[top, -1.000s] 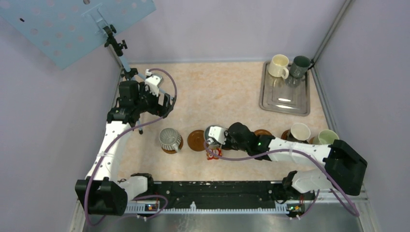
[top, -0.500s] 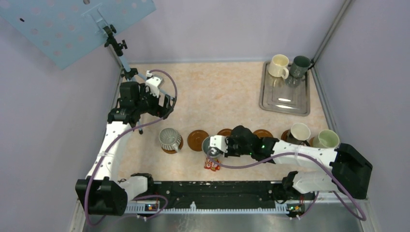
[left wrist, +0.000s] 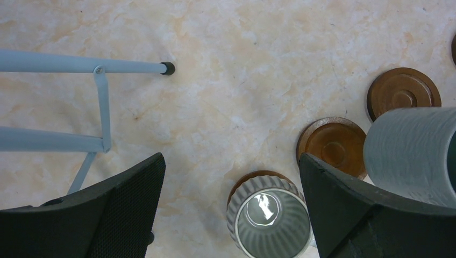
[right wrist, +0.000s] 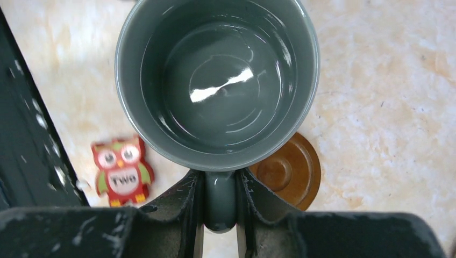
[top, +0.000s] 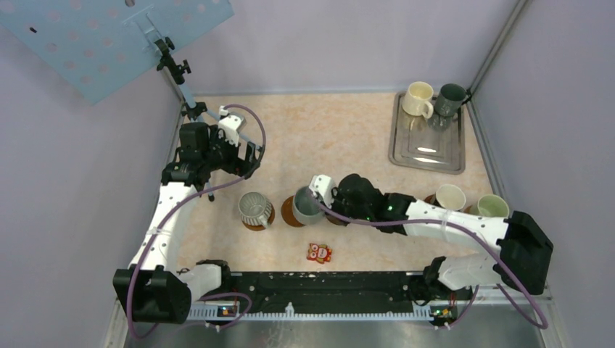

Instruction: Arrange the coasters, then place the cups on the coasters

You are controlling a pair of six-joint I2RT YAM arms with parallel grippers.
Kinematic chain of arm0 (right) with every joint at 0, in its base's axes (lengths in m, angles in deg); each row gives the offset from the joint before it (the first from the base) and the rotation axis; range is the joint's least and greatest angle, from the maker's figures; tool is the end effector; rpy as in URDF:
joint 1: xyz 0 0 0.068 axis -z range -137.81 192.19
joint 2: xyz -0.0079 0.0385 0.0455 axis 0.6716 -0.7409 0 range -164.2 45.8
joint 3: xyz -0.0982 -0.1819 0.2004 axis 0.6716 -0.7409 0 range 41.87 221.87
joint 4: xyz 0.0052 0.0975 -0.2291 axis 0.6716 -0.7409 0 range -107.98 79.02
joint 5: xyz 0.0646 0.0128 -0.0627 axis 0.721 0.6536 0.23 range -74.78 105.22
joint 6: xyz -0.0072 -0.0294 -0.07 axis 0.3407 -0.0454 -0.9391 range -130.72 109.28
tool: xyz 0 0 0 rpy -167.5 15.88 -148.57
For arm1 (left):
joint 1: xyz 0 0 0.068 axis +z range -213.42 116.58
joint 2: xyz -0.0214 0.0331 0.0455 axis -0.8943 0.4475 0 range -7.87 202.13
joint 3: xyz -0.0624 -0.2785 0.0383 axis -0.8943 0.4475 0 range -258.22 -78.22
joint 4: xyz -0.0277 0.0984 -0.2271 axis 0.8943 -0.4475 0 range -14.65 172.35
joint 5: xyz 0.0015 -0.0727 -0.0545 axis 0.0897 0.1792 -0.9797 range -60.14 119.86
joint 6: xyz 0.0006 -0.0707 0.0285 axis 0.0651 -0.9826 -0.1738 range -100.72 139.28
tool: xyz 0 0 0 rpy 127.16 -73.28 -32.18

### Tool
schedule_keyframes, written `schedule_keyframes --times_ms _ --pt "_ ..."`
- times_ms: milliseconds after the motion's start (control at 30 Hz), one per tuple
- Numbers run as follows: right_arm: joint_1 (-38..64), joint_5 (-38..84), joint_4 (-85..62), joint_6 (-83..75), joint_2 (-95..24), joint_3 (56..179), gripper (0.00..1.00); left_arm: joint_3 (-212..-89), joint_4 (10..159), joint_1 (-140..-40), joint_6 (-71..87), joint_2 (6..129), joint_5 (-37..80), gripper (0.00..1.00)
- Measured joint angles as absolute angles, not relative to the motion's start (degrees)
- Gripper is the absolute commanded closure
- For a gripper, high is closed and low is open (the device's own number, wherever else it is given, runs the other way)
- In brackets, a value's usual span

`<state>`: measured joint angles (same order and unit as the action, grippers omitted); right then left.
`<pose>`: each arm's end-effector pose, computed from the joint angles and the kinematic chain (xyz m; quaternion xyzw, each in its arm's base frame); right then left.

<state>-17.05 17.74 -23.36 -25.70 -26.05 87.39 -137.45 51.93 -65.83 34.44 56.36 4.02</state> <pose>0.1385 0.2379 0.2434 -0.5514 0.7130 0.1814 0.3933 0.2407 -0.0383 0.3283 0.2337 0.8404 -0.1479 0.4662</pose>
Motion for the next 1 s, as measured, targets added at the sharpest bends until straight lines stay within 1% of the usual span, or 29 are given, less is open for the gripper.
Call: schedule_keyframes --times_ms 200,367,500,667,1000 --pt "-17.42 13.81 -20.98 -11.04 -28.35 91.85 1.0 -137.14 52.06 -65.83 34.44 56.33 4.28 0.01" --pt "-20.31 6.03 -21.15 -4.81 -35.06 94.87 1.0 -136.22 52.11 -65.83 34.39 55.68 4.74 0.01" --pt "-22.47 0.43 -21.76 -1.62 -39.47 96.86 1.0 -136.05 51.91 -65.83 34.41 54.98 5.33 0.01" --pt "-24.11 -3.68 -21.87 0.57 -40.65 97.16 1.0 -135.19 51.8 -65.83 34.46 53.95 5.79 0.01" --pt "-25.1 -4.86 -20.84 2.93 -43.89 97.45 1.0 -134.63 51.08 -65.83 34.15 53.36 5.77 0.01"
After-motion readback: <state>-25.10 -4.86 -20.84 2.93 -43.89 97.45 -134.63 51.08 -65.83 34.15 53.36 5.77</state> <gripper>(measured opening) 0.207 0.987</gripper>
